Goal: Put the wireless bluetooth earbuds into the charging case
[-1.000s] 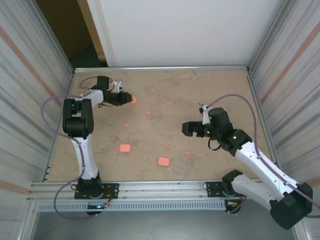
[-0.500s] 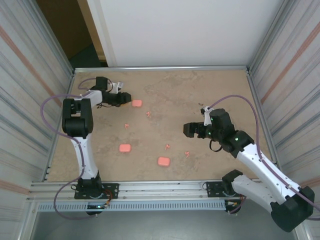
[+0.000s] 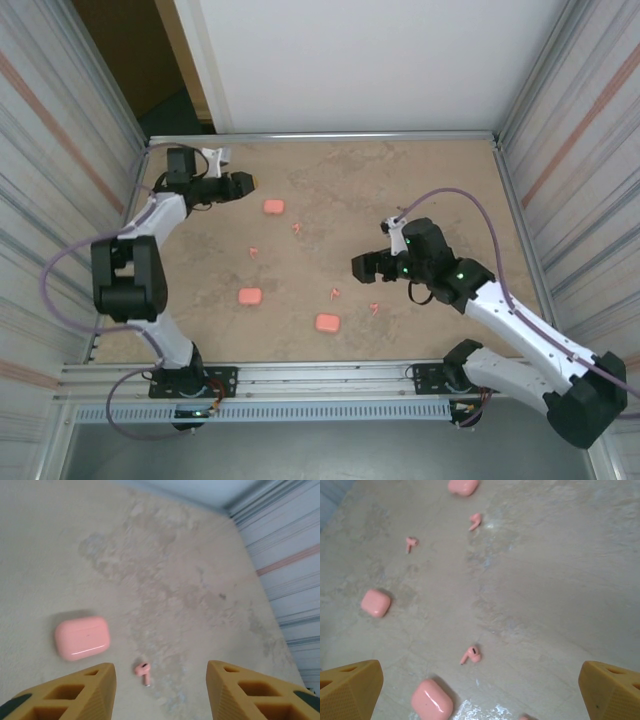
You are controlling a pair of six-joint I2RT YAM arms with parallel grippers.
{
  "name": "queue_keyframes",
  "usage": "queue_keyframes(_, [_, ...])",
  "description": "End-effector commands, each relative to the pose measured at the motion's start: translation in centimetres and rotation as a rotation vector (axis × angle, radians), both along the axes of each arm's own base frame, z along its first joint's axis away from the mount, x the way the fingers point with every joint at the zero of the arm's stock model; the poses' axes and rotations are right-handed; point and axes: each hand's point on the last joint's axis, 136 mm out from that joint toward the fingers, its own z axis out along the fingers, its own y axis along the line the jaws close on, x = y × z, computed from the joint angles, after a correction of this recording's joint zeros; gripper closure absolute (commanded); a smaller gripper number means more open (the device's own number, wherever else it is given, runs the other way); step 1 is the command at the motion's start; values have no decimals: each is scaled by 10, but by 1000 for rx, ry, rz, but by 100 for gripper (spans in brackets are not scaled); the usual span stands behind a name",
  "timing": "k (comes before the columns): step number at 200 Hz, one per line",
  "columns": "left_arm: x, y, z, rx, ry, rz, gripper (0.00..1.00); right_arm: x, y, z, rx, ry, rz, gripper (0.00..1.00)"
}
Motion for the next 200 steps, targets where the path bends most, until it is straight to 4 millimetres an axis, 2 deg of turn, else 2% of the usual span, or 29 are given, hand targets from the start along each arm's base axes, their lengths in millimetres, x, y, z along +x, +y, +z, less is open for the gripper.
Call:
queue_keyframes(1, [-15, 2, 20, -56, -51, 31, 49, 10, 21, 13, -11, -65, 62, 1])
queue_keyframes(44, [-51, 11, 33, -44, -110, 115, 46, 14, 62, 2, -33, -77, 179, 1])
queue_keyframes(75, [-78, 15, 42, -87, -147, 173, 42, 17, 89, -1, 18, -91, 261, 1])
queue_keyframes(94, [-95, 20, 41, -74, -157, 208, 39, 15, 104, -3, 22, -130, 338, 1])
queue_keyframes(141, [-130, 42, 34, 14, -188, 333, 28, 5, 137, -21, -18, -177, 525, 1])
queue_keyframes(167, [-144, 51, 33, 43, -208, 391, 21, -8, 159, -33, -40, -249, 658, 1])
queue_keyframes(200, [-157, 55, 32, 65, -216, 408, 18, -16, 181, -51, -87, -285, 789, 1])
